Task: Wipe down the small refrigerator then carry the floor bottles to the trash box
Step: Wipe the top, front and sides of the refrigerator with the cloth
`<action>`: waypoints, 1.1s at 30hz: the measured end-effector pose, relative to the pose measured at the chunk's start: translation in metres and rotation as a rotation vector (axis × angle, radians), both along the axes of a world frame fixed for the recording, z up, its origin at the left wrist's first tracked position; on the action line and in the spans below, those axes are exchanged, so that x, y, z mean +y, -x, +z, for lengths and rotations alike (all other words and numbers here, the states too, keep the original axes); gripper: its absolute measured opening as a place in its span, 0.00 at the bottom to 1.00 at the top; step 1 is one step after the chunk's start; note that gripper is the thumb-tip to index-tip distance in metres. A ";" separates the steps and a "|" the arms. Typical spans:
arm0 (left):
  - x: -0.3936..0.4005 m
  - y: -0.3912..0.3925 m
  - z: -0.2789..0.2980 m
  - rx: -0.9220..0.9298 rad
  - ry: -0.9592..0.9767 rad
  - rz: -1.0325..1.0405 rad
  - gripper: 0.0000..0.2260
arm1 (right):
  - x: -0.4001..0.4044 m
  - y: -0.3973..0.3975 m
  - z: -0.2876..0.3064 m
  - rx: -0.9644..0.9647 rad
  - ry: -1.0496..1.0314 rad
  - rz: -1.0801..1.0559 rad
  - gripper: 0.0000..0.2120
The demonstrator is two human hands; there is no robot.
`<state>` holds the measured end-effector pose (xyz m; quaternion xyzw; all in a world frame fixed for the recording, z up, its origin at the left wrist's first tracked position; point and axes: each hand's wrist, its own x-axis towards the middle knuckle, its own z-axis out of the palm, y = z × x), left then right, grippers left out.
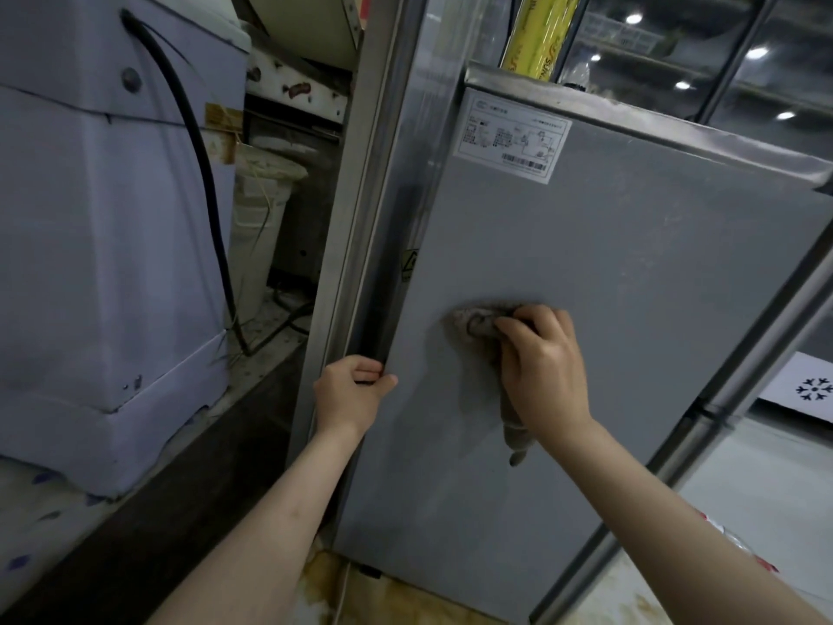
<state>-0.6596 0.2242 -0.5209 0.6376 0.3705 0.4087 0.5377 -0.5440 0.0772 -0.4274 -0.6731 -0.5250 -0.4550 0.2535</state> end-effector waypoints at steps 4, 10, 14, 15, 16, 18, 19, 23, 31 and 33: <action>0.002 -0.002 0.000 -0.018 0.023 0.001 0.10 | 0.021 0.009 0.017 0.017 -0.100 0.007 0.07; 0.002 0.000 0.001 0.006 0.002 -0.010 0.08 | 0.011 -0.001 -0.007 -0.073 0.063 0.035 0.07; 0.001 0.000 0.002 0.012 -0.005 -0.012 0.08 | -0.002 -0.005 -0.006 -0.131 0.126 0.013 0.07; 0.001 0.000 0.003 0.008 0.002 -0.011 0.08 | -0.001 -0.004 0.001 -0.131 0.104 0.012 0.07; 0.000 0.001 0.003 0.004 0.012 -0.011 0.08 | 0.002 -0.002 0.010 -0.117 0.064 0.008 0.08; 0.001 0.001 0.002 -0.007 0.030 -0.015 0.08 | 0.013 0.003 0.031 -0.088 -0.029 0.006 0.09; 0.002 0.001 0.001 -0.013 0.038 -0.019 0.08 | 0.019 0.006 0.040 -0.086 -0.056 0.012 0.08; 0.004 0.000 0.000 -0.009 0.022 -0.019 0.08 | 0.037 0.010 0.047 -0.115 -0.084 0.043 0.07; 0.003 0.003 0.000 -0.019 0.040 -0.025 0.08 | 0.032 0.011 0.012 -0.150 0.149 0.069 0.10; 0.002 0.004 -0.001 -0.015 0.031 -0.034 0.07 | 0.032 0.014 0.016 -0.117 0.126 0.063 0.09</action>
